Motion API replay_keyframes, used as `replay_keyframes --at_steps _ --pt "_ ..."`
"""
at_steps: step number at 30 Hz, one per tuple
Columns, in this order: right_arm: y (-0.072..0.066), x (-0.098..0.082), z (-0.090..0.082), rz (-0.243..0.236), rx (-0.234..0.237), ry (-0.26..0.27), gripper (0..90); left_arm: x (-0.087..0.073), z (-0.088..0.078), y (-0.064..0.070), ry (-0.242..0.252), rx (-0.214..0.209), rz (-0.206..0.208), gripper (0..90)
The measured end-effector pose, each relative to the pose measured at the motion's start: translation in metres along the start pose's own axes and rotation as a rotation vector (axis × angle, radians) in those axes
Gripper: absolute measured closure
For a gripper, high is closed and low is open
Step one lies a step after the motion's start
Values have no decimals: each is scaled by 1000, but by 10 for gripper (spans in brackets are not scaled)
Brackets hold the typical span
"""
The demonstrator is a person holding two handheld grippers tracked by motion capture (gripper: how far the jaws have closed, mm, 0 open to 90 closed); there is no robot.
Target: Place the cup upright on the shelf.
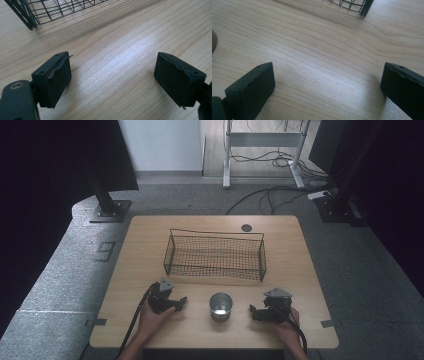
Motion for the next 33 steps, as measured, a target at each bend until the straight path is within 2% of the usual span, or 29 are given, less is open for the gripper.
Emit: replay_keyframes --at_steps 3,6,10,11,12,16,18,21,24,25,27,33 --pt "0 0 0 4 -3 0 0 0 0 0 0 0 0 142" --pt "-2 -1 -1 37 -28 0 0 0 0 0 0 1 1 143" --pt "-3 -3 -2 45 -33 2 2 0 0 0 1 2 1 143" --pt "-3 -4 -3 47 -34 4 17 0 0 0 0 1 1 143" --pt "-4 -6 -7 49 -44 20 84 0 0 0 0 1 1 142" --pt "-5 -9 -13 31 -64 52 126 0 0 0 0 -1 2 142" --pt "-6 -9 -18 34 -30 71 127 0 0 1 1 1 4 144" --pt "-7 -9 -21 28 -19 86 127 0 0 1 1 1 3 145" --pt "-12 -8 -27 26 29 122 133 0 0 1 1 1 3 145" --pt "-12 -8 -27 26 29 122 133 0 0 1 1 1 3 145" --pt "-18 -7 -32 -11 53 137 138 0 0 2 1 1 3 145" --pt "-28 -5 -37 -32 88 155 140 0 0 2 1 1 4 145"
Point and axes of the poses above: each handheld gripper's, and its own axes: z roughly forward along the jaws, x roughly out of its top, y roughly to its right, the point moved 2 cm from there along z, roughly forward along the jaws, and after that the axes turned 8 degrees about -y, right-handed, at the moved point
